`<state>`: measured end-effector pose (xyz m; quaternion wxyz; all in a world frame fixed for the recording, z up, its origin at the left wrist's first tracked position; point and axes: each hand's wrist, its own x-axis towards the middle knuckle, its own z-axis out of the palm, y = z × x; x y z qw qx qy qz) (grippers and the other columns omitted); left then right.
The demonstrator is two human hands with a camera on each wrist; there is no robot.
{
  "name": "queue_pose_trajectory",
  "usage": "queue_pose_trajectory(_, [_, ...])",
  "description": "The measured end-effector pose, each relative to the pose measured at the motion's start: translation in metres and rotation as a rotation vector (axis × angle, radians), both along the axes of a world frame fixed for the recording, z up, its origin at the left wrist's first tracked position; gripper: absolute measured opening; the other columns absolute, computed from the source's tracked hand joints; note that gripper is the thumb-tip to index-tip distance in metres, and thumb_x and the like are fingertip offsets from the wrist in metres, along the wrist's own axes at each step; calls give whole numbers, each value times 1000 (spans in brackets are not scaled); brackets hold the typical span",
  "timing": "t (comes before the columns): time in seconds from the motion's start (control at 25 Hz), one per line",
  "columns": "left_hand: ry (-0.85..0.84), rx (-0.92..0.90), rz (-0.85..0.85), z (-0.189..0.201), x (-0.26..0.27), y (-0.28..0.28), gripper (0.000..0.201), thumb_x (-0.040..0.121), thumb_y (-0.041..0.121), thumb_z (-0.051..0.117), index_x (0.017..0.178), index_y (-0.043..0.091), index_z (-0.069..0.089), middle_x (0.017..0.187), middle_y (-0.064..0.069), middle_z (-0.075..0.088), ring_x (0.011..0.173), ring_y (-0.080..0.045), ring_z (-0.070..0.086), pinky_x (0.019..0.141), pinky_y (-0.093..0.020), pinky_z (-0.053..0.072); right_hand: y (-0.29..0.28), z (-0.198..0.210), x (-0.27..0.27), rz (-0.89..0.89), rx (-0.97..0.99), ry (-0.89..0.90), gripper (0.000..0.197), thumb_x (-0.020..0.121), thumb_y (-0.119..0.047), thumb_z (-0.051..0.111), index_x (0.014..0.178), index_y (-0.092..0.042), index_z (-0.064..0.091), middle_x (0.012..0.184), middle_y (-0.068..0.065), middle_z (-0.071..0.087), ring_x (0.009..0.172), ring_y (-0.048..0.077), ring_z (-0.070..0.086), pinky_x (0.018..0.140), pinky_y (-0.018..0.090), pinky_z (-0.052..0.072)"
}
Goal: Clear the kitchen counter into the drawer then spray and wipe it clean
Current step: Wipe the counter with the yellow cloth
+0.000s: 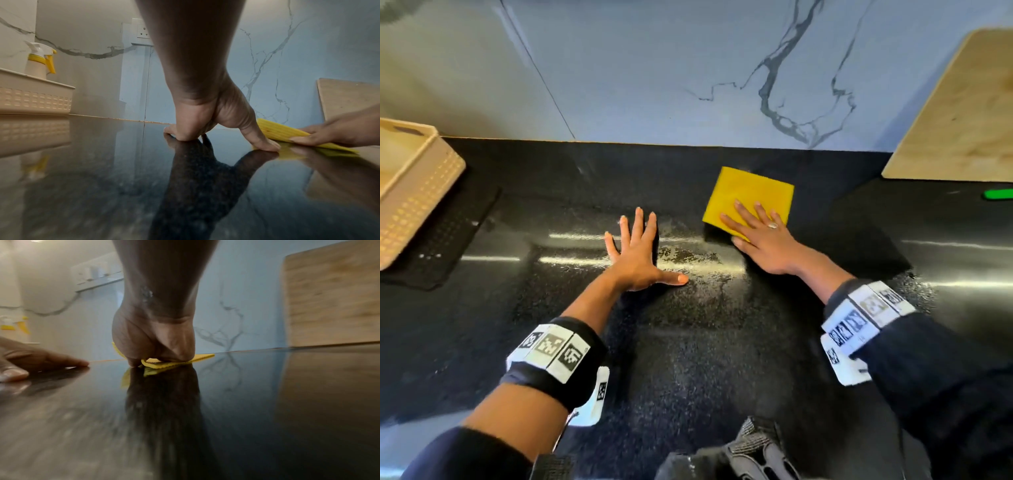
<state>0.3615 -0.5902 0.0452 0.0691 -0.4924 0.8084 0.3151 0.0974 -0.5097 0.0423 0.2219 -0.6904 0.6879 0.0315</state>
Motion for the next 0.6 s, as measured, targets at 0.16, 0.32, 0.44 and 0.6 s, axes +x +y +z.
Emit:
queue_pose_trajectory(0.16, [149,-61,13,-5,19,17,121,59,79,59,156,28,8,163,7,-11,148,-20,-20,116,-50,-18,68,-5,6,-333,11,-23,53,105,-45,21,153,-44,-1,162,-6,-21,149,31,-20,119,52,-10])
queue_pose_trajectory(0.32, [209,-17,-82,-5,55,47,108,74,66,65,156,22,10,163,5,-8,148,-16,-17,118,-41,-13,74,-6,59,-510,36,-1,54,106,-45,21,155,-42,-1,163,0,-22,147,37,-22,117,56,-10])
queue_pose_trajectory(0.44, [202,29,-142,-4,98,60,113,71,60,69,156,21,5,162,6,-11,148,-17,-18,117,-36,-13,53,-6,102,-567,7,-3,53,105,-46,21,155,-42,1,163,3,-20,147,39,-21,117,59,-9])
queue_pose_trajectory(0.6, [287,103,-114,3,160,75,102,82,34,76,156,21,7,159,11,-1,148,-11,-8,119,-28,-3,38,-6,206,-334,14,4,54,106,-45,24,155,-43,2,163,1,-21,147,39,-22,115,58,-12])
